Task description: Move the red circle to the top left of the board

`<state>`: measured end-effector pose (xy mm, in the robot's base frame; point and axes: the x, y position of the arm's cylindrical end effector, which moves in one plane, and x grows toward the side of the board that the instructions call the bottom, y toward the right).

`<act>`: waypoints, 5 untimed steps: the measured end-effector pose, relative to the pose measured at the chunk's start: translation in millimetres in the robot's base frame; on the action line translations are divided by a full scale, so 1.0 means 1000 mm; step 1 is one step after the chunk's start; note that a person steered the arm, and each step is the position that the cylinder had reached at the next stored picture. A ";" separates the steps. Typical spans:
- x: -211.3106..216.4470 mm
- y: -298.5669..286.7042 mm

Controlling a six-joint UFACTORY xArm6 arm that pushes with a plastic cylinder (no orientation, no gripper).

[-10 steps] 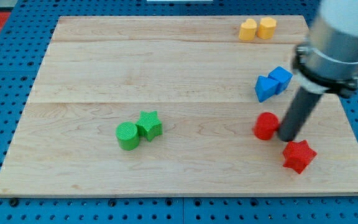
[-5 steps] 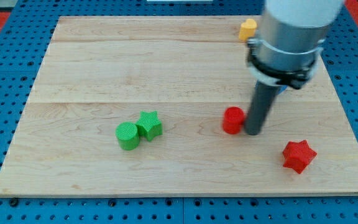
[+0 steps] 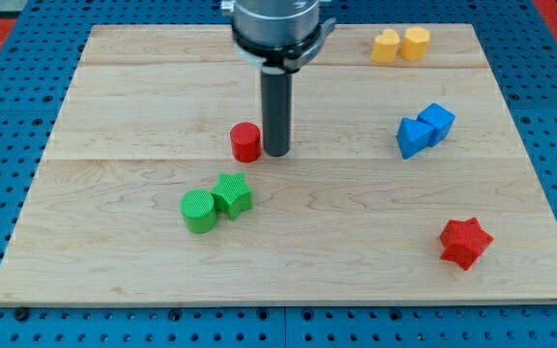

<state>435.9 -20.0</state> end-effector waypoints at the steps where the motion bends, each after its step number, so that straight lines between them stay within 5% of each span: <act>1: -0.026 -0.073; 2: -0.069 -0.130; 5: -0.060 -0.155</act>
<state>376.0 -174.5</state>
